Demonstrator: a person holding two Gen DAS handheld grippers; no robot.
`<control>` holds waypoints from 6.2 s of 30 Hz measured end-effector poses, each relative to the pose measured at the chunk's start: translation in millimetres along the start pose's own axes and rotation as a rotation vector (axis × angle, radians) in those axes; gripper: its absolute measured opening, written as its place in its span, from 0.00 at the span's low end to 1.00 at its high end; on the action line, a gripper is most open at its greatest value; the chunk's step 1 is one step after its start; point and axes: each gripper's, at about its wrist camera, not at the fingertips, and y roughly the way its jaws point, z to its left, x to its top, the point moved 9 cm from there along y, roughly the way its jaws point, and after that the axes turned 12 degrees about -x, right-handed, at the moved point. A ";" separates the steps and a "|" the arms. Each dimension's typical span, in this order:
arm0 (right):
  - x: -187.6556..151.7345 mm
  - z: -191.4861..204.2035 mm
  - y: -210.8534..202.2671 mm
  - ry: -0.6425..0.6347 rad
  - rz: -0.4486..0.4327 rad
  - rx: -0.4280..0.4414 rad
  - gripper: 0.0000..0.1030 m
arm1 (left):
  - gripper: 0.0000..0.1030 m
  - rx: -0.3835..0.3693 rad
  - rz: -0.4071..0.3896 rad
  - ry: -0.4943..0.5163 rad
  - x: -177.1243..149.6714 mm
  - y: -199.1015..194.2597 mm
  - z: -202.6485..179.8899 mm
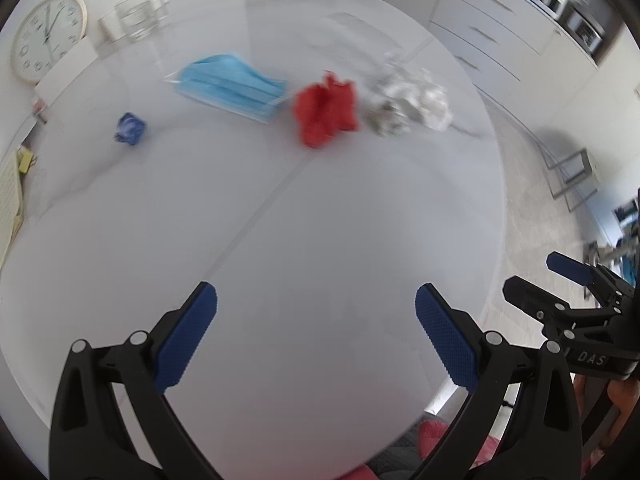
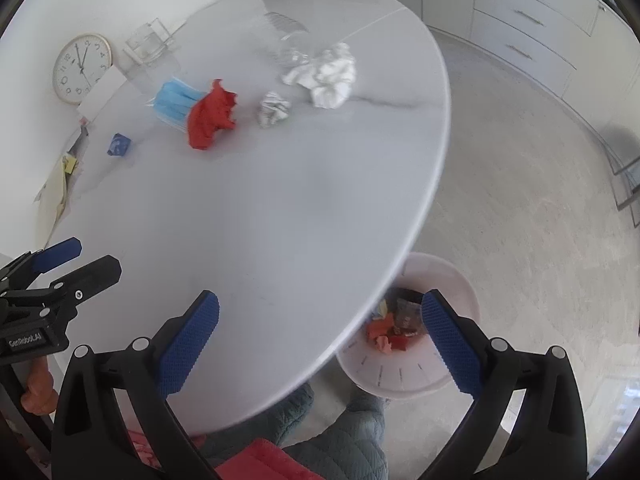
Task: Collect trash
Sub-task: 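Move both open grippers back over the table, then grasp the blue wrapper with the left gripper while the right gripper grasps the red tissue, then carry both items over the wastebasket and open both grippers, then move both open grippers back over the table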
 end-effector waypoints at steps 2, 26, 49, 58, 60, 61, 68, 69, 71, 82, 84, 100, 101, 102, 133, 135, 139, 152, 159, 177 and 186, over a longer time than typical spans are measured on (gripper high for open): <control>10.8 16.9 2.0 -0.025 -0.004 0.006 0.98 | 0.92 0.011 -0.010 -0.024 6.8 -2.6 20.2; 139.9 141.0 57.8 -0.240 -0.023 0.069 0.98 | 0.92 0.155 -0.135 -0.348 121.5 24.5 222.9; 162.6 150.9 86.6 -0.271 -0.001 0.070 0.97 | 0.35 0.189 -0.074 -0.362 142.6 67.0 245.4; 165.4 140.9 86.2 -0.266 -0.011 0.081 0.97 | 0.22 0.181 -0.085 -0.327 144.6 59.7 239.9; 165.9 142.7 88.3 -0.276 -0.009 0.082 0.97 | 0.22 0.183 -0.092 -0.314 144.5 56.8 235.4; 166.4 144.0 90.5 -0.281 -0.007 0.075 0.97 | 0.21 0.185 -0.094 -0.303 144.4 55.5 233.2; 161.3 160.5 108.8 -0.343 0.046 0.059 0.56 | 0.21 0.181 -0.096 -0.287 140.7 50.2 224.6; 159.5 161.8 109.9 -0.354 0.048 0.054 0.52 | 0.21 0.178 -0.097 -0.287 140.2 48.7 223.3; 156.0 163.8 109.6 -0.375 0.044 0.046 0.41 | 0.21 0.173 -0.102 -0.285 139.1 45.4 219.9; 141.1 156.4 74.4 -0.375 0.003 0.090 0.32 | 0.21 0.164 -0.137 -0.221 132.6 17.8 188.8; 136.6 147.7 63.4 -0.365 -0.010 0.096 0.32 | 0.21 0.159 -0.145 -0.202 128.8 10.7 177.0; 52.9 39.8 -20.2 -0.128 -0.096 0.069 0.32 | 0.21 0.029 -0.115 0.045 61.2 -26.6 23.7; 47.0 33.8 -21.5 -0.116 -0.096 0.065 0.32 | 0.21 0.021 -0.111 0.058 58.3 -25.8 16.2; 37.3 22.9 -25.1 -0.094 -0.095 0.056 0.32 | 0.21 0.009 -0.103 0.080 52.5 -25.0 3.2; -53.4 -119.0 -53.3 0.104 -0.078 -0.022 0.34 | 0.21 -0.159 0.028 0.340 -21.4 14.9 -187.9; -54.8 -125.1 -53.2 0.107 -0.077 -0.021 0.34 | 0.21 -0.161 0.032 0.341 -22.6 17.2 -193.6; -55.4 -138.4 -51.8 0.114 -0.077 -0.024 0.34 | 0.21 -0.183 0.050 0.333 -24.5 24.8 -207.9; -52.2 -171.9 -48.3 0.115 -0.074 -0.030 0.35 | 0.21 -0.207 0.065 0.351 -28.1 42.4 -246.7; -52.2 -179.8 -44.1 0.117 -0.067 -0.028 0.35 | 0.67 -0.195 0.039 0.382 -28.2 39.2 -257.3; -56.2 -151.8 -34.8 0.082 -0.032 0.012 0.60 | 0.92 -0.090 -0.014 0.235 -3.6 20.9 -190.2; -43.3 -146.5 -38.0 0.109 -0.051 -0.026 0.98 | 0.92 -0.011 -0.060 0.111 10.5 3.4 -135.5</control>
